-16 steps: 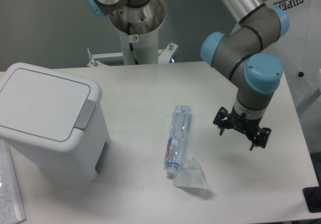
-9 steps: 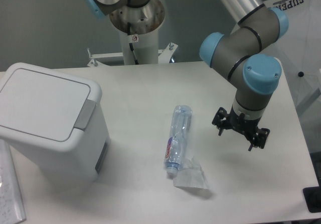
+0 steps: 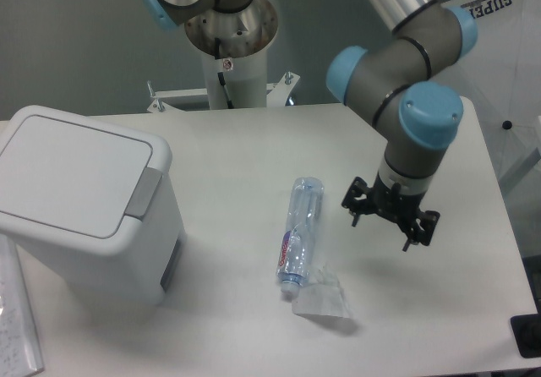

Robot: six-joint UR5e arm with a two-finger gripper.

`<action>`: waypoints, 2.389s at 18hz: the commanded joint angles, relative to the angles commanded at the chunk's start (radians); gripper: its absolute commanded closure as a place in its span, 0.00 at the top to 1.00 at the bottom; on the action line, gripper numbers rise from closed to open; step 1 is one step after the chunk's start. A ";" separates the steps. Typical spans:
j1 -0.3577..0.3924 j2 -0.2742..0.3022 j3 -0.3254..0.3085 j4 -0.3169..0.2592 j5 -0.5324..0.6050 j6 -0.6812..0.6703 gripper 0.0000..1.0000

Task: Open the trash can
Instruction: 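Raise the open gripper away from the water bottle, then move the gripper over toward the trash can's grey lid tab, then lower the gripper finger onto the lid tab and hold position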

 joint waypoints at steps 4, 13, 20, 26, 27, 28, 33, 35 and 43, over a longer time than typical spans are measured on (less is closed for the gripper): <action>-0.029 0.031 0.006 0.005 -0.057 -0.184 1.00; -0.074 0.135 0.011 0.006 -0.246 -0.485 1.00; -0.129 0.228 0.000 0.006 -0.421 -0.557 1.00; -0.199 0.275 -0.086 0.016 -0.413 -0.544 1.00; -0.204 0.273 -0.090 0.016 -0.411 -0.544 1.00; -0.206 0.275 -0.094 0.016 -0.411 -0.544 1.00; -0.209 0.268 -0.095 0.017 -0.411 -0.541 1.00; -0.219 0.268 -0.112 0.019 -0.410 -0.541 1.00; -0.221 0.261 -0.114 0.019 -0.411 -0.539 1.00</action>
